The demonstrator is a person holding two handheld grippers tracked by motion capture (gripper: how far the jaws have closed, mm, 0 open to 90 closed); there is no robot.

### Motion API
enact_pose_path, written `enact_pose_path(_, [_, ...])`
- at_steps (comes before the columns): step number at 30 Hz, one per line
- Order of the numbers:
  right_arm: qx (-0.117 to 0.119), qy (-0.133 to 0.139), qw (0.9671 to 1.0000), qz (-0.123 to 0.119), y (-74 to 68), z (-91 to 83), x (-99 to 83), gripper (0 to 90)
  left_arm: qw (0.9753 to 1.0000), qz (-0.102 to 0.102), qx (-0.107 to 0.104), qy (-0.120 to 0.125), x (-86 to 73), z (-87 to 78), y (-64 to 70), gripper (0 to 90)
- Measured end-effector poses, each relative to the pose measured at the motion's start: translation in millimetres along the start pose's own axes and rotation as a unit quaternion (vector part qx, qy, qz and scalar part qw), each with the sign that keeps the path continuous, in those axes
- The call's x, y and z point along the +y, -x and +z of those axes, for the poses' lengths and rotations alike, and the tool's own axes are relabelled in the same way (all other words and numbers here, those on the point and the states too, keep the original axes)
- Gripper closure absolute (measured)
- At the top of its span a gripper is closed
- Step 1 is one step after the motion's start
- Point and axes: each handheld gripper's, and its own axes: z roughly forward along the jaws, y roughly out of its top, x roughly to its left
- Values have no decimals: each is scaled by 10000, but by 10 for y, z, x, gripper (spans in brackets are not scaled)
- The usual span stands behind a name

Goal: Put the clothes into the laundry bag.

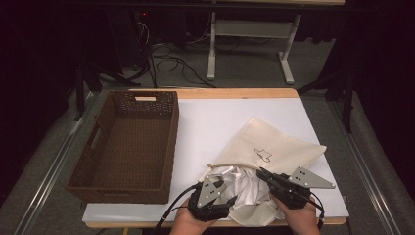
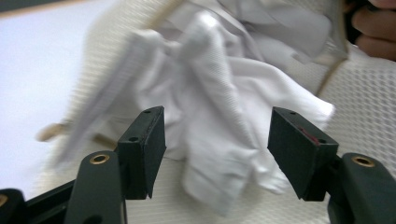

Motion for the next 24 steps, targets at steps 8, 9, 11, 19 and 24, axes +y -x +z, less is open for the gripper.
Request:
enact_pose_path(8, [-24, -9, 10000, -31, 32, -26, -16, 883, 9992, -242, 235, 208, 5, -121, -161, 448])
enact_pose_path(9, [-34, -22, 10000, -44, 36, -34, -15, 883, 9991, -239, 262, 241, 6, -138, -159, 469])
enact_pose_path(11, [-31, -1, 10000, -30, 43, -46, -12, 883, 9988, -190, 329, 302, 13, -175, -145, 494])
enact_pose_path(19, [-49, -31, 10000, -62, 37, -39, -9, 883, 9964, -268, 709, 372, 13, -197, -190, 440])
enact_pose_path(24, [-36, -33, 10000, -47, 38, -34, -11, 883, 9974, -222, 662, 203, 2, -53, -227, 477])
